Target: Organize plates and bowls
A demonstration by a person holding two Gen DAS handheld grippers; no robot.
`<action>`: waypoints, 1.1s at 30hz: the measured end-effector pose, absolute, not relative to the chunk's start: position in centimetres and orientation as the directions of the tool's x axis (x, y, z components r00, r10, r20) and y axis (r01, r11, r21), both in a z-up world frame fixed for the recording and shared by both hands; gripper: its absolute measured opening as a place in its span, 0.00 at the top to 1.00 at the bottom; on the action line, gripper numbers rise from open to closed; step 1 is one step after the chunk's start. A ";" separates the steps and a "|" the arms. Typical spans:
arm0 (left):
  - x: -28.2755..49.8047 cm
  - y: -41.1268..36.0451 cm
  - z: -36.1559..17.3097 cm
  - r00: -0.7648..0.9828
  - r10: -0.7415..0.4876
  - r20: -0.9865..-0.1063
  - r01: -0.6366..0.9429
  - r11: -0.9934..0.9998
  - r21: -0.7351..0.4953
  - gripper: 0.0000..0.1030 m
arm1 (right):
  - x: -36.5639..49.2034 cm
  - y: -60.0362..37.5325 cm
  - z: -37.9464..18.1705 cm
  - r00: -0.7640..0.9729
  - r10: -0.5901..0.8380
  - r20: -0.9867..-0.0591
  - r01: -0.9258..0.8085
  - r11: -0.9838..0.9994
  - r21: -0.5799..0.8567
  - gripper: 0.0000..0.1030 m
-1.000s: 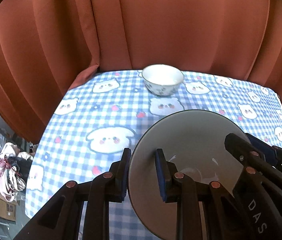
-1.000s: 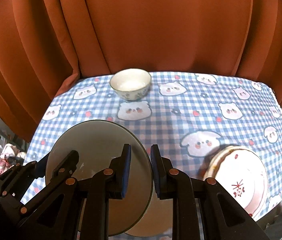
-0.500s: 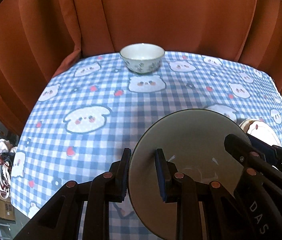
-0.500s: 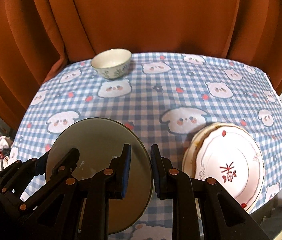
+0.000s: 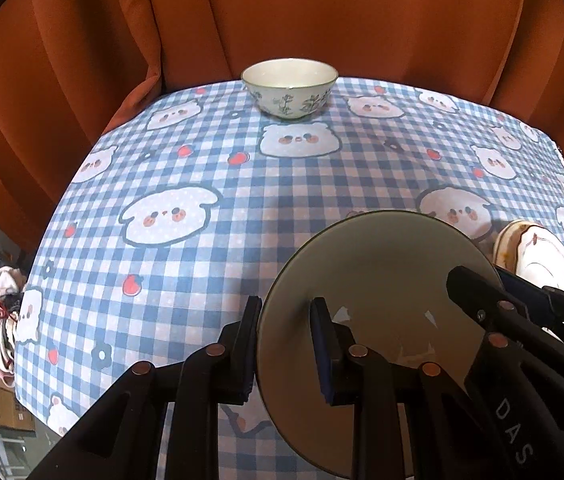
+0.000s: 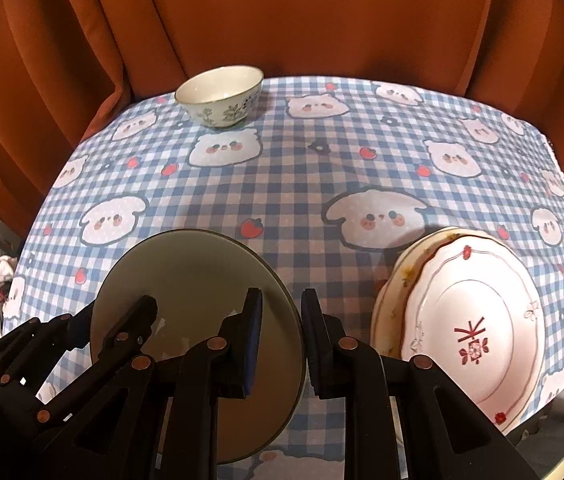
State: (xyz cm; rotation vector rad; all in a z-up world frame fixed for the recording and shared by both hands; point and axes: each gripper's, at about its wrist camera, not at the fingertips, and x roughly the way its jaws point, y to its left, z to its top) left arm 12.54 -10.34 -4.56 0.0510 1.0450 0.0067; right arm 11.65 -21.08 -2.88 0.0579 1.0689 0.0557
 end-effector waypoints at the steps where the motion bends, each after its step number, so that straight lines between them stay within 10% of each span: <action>1: 12.6 -10.3 -4.7 0.501 0.032 -0.865 0.018 0.999 0.048 0.78 | 11.8 -21.0 -3.0 0.476 0.077 -0.876 -0.021 0.997 0.076 0.77; 11: 12.5 -10.9 -5.0 0.525 0.051 -0.850 0.040 0.996 0.085 0.78 | 11.8 -21.2 -3.8 0.488 0.068 -0.870 -0.020 0.998 0.066 0.77; 19: 12.4 -10.8 -4.9 0.508 -0.035 -0.861 0.100 0.995 0.019 0.51 | 11.7 -21.2 -3.8 0.478 0.059 -0.876 0.004 0.998 0.069 0.76; 33: 12.4 -7.1 -2.4 0.512 -0.124 -0.850 0.145 0.988 -0.057 0.28 | 11.1 -18.5 -1.4 0.493 -0.007 -0.870 0.063 0.998 0.028 0.35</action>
